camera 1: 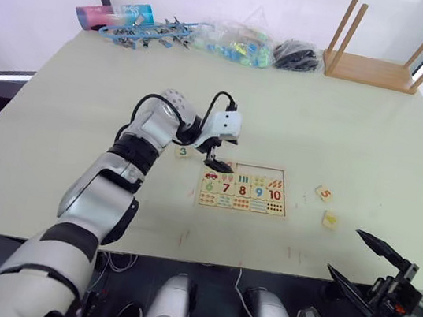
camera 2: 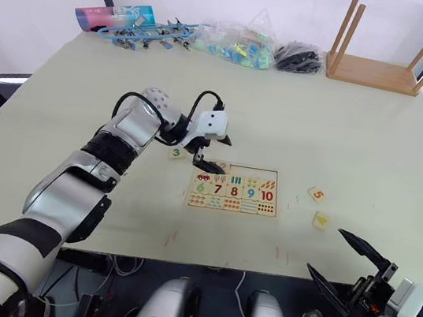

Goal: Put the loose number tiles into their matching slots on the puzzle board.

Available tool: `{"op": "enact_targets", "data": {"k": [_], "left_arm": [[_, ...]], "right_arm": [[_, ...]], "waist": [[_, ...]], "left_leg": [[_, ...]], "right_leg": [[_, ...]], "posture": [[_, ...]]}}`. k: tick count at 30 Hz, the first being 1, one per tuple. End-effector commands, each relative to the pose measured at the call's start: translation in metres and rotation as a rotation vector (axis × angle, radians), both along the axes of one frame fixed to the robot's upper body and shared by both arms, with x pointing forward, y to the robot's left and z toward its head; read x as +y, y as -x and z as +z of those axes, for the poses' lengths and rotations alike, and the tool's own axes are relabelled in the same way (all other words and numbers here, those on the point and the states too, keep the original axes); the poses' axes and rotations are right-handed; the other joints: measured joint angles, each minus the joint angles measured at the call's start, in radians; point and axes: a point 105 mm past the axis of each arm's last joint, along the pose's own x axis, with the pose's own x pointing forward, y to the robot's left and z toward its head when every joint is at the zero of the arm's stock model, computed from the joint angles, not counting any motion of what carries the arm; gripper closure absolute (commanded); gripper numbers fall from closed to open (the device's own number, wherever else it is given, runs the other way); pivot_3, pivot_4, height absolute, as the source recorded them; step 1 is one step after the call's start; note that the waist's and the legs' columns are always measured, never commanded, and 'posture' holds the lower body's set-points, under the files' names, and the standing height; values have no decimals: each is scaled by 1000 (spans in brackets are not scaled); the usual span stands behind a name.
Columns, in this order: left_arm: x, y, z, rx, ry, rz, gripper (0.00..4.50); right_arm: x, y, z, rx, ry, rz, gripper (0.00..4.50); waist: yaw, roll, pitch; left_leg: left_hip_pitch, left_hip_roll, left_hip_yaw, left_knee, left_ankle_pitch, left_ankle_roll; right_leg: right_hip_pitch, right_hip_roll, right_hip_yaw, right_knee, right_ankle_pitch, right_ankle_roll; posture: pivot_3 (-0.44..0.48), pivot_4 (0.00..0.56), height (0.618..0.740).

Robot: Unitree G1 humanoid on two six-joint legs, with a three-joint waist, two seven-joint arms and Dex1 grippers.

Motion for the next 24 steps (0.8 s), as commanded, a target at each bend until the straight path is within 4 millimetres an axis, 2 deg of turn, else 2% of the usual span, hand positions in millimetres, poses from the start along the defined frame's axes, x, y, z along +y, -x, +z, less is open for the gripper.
{"op": "enact_targets", "data": {"k": [1,3,6,7,8,9,10,24], "left_arm": [[-4,-7,13,-53,70,-1,643],[-2,-10,10,-58,71,10,1483],[0,-14,8,-82,68,21,3051],[1,-15,7,-87,65,22,3320],[1,-16,6,-89,62,21,3863],[1,-16,5,-89,61,22,4216],[1,-16,4,-90,60,22,4462],[-3,-15,-5,-92,45,-9,4462]], "right_arm": [[-2,1,4,-29,-3,-13,0],[-2,1,5,-30,-2,-12,0],[-2,1,5,-31,-1,-13,0],[-2,1,5,-31,0,-13,0],[-2,1,5,-31,0,-14,0],[-2,1,5,-31,0,-14,0],[-2,1,5,-30,0,-15,0],[-2,2,5,-32,0,-22,0]], "waist": [[0,0,0],[0,0,0],[0,0,0],[1,0,0],[1,0,0],[1,0,0],[1,0,0],[0,0,0]], "left_leg": [[0,0,0,0,0,0],[0,0,0,0,0,0],[0,0,0,0,0,0],[0,0,0,0,0,0],[0,0,0,0,0,0],[0,0,0,0,0,0],[0,0,0,0,0,0],[0,0,0,0,0,0]], "right_leg": [[0,0,0,0,0,0],[0,0,0,0,0,0],[0,0,0,0,0,0],[0,0,0,0,0,0],[0,0,0,0,0,0],[0,0,0,0,0,0],[0,0,0,0,0,0],[0,0,0,0,0,0]], "posture": [[0,150,740],[0,150,740],[0,150,740],[0,150,740],[0,150,740],[0,150,740],[0,150,740],[0,150,740]]}}
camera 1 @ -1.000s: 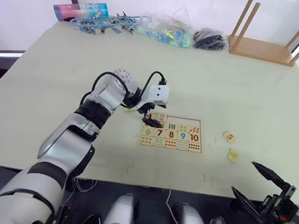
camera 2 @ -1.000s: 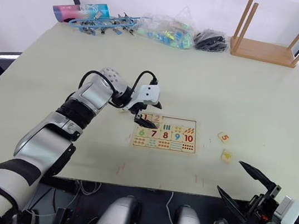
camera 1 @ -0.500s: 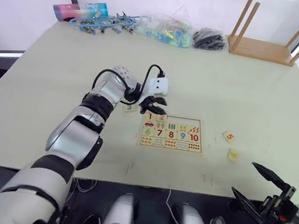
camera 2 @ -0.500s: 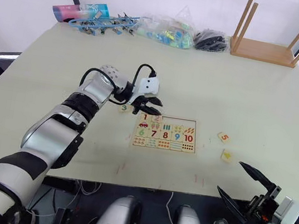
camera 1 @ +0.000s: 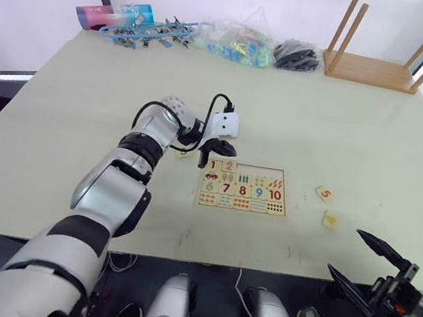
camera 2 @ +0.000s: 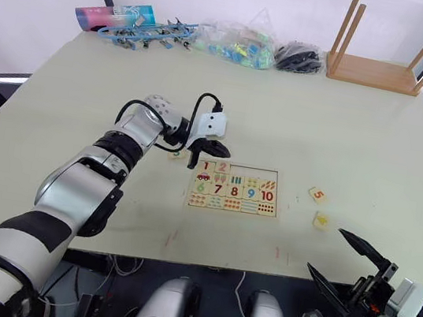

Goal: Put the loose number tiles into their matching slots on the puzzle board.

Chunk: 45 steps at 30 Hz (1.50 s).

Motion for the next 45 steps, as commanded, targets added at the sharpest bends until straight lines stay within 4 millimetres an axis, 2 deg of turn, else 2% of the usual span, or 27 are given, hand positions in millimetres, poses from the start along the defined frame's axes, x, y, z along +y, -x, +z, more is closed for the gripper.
{"op": "enact_targets", "data": {"k": [1,21,29,41,45], "left_arm": [[-5,-3,13,-46,14,-19,4462],[-8,3,4,-29,-35,-74,4462],[-6,6,1,-9,-48,-93,4462],[-4,7,1,5,-44,-87,4462],[-4,2,7,-5,-13,-53,4462]], "right_arm": [[-2,2,5,-33,2,-17,0],[0,2,7,-39,-3,-28,0],[6,-1,14,-45,-4,-27,0],[8,-3,18,-44,-6,-22,0],[8,-3,18,-39,-6,-22,0]], "waist": [[0,0,0],[0,0,0],[0,0,0],[0,0,0],[0,0,0]], "left_leg": [[0,0,0,0,0,0],[0,0,0,0,0,0],[0,0,0,0,0,0],[0,0,0,0,0,0],[0,0,0,0,0,0]], "right_leg": [[0,0,0,0,0,0],[0,0,0,0,0,0],[0,0,0,0,0,0],[0,0,0,0,0,0],[0,0,0,0,0,0]], "posture": [[0,150,740],[0,150,740],[0,150,740],[0,150,740],[0,150,740]]}}
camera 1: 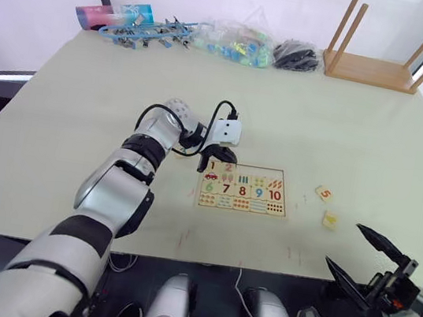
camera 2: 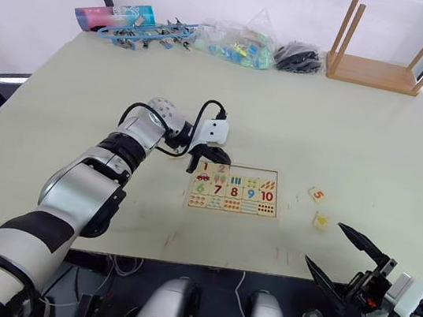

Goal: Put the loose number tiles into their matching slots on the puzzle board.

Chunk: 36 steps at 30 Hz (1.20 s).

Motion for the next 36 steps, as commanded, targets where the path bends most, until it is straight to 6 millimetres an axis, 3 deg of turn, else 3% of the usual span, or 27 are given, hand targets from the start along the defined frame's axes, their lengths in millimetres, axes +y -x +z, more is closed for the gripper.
{"op": "enact_targets", "data": {"k": [1,10,18,26,32,36], "left_arm": [[-2,-6,15,-35,44,25,4462],[1,-10,58,-28,324,79,4462],[34,8,87,-38,584,108,4462],[70,42,86,-88,661,250,4462],[111,72,64,-150,625,380,4462],[126,89,55,-143,665,490,4462]], "right_arm": [[0,1,8,-24,13,7,0],[-10,0,0,14,25,-9,0],[-28,-11,-13,82,59,-89,0],[-48,-19,-15,118,82,-139,0],[-58,-21,-11,131,69,-180,0],[-63,-18,-9,138,66,-198,0]], "waist": [[0,0,0],[0,0,0],[-7,1,0],[1,1,-1],[-5,3,-1],[-2,2,-1]], "left_leg": [[0,0,0,0,0,0],[0,0,0,0,0,0],[1,1,0,-1,0,0],[2,1,1,1,0,0],[6,1,2,-1,0,0],[6,2,3,0,0,0]], "right_leg": [[0,0,0,0,0,0],[0,0,0,0,0,0],[0,0,0,1,0,0],[1,0,1,2,0,0],[1,0,5,4,0,0],[1,-1,5,4,0,0]], "posture": [[0,150,740],[0,150,740],[0,150,740],[0,150,740],[0,150,740],[0,150,740]]}}
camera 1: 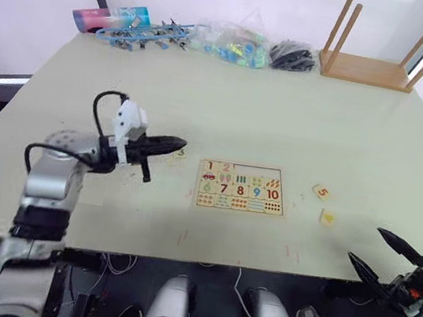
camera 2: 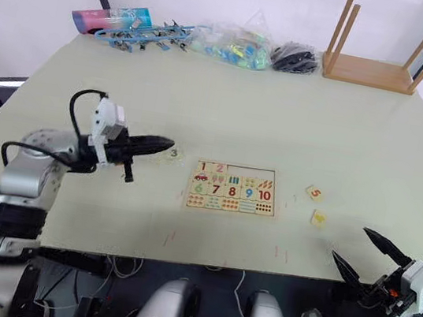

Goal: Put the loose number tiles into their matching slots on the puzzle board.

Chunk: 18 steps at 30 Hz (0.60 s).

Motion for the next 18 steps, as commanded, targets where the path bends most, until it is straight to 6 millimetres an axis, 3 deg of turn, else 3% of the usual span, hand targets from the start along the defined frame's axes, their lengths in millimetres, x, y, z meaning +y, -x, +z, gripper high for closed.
{"op": "enact_targets", "data": {"k": [1,2,7,8,10,11,12,15,18], "left_arm": [[10,16,16,-64,39,70,4462],[13,22,12,-58,39,92,4462],[30,43,-2,-38,74,214,3252],[34,45,-5,-35,73,243,2718],[43,50,-13,-19,63,281,2199],[47,55,-17,-7,63,293,1640],[50,57,-19,0,64,299,1542],[54,67,-26,17,73,312,48],[59,79,-34,43,85,339,48]], "right_arm": [[-9,3,13,-34,7,-22,0],[-11,4,11,-25,7,-22,0],[-19,5,6,2,41,-15,0],[-21,5,5,5,46,-13,0],[-23,5,4,9,64,-8,0],[-25,5,3,9,68,-9,0],[-26,5,3,10,69,-10,0],[-28,5,3,11,70,-8,0],[-28,4,2,17,67,-1,0]], "waist": [[3,0,0],[4,0,0],[0,0,-1],[0,0,-1],[-1,0,-1],[0,0,-1],[0,0,-1],[3,0,-1],[2,1,-1]], "left_leg": [[0,0,0,0,0,0],[0,0,0,0,0,0],[1,3,-1,-1,0,0],[1,2,0,-1,0,0],[1,0,0,-1,0,0],[1,1,0,-1,0,0],[2,1,0,-1,0,0],[2,2,0,-1,0,0],[2,5,0,-1,0,0]], "right_leg": [[0,0,0,0,0,0],[0,-1,0,0,0,0],[0,-1,2,0,0,0],[-1,0,3,-1,0,0],[-1,0,2,-1,0,0],[-1,0,3,-1,0,0],[-1,0,3,-1,0,0],[-1,0,2,-1,-1,1],[-1,-1,2,-1,-2,3]], "posture": [[0,150,740],[0,150,740],[0,150,740],[0,150,740],[0,150,740],[0,150,740],[0,150,740],[0,150,740],[0,150,740]]}}
